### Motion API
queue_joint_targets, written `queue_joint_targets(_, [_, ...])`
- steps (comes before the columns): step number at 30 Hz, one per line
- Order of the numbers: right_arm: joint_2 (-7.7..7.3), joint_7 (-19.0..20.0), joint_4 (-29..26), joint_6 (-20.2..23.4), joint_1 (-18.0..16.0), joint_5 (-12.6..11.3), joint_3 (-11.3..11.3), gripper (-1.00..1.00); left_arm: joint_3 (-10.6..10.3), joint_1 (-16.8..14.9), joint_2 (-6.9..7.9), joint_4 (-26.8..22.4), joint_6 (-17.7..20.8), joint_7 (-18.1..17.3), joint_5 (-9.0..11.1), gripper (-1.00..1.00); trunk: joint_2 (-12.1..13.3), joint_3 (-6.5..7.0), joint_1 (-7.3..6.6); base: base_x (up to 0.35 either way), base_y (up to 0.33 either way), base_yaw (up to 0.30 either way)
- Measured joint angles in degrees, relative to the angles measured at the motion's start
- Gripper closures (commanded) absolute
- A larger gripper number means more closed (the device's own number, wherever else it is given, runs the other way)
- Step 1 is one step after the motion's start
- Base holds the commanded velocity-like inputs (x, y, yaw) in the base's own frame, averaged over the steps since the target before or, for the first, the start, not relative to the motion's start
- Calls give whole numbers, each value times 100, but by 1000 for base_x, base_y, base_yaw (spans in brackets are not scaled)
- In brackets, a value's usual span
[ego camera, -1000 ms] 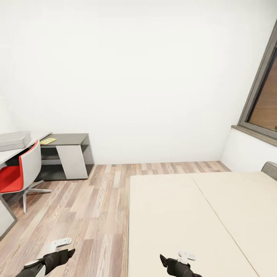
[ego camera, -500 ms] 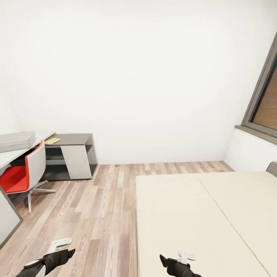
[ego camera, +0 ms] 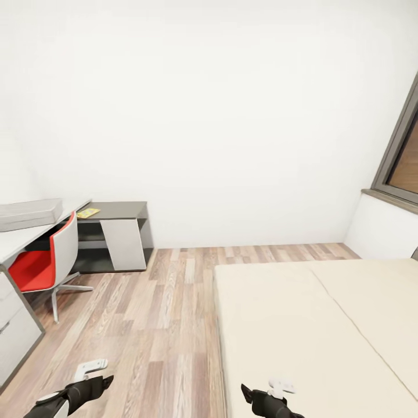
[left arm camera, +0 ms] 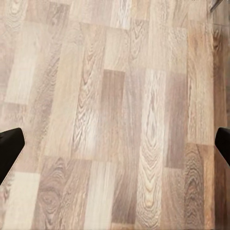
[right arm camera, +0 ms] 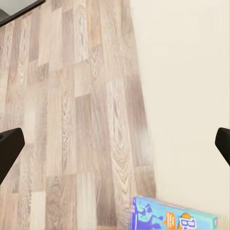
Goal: Put all the toys in the child's room - the three board games (two on the bed and one on the table), the two jigsaw puzzles on the table, and the tennis ball on the table - inside the toy box on the table in the child's room.
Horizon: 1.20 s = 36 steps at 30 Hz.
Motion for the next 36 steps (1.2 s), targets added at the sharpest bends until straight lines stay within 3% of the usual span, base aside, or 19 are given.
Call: queue_joint_targets(36, [0,0,0,0,-1,-8,0,-100,0,0,0,0,0,0,0,-100,0,0,0,0,229,0])
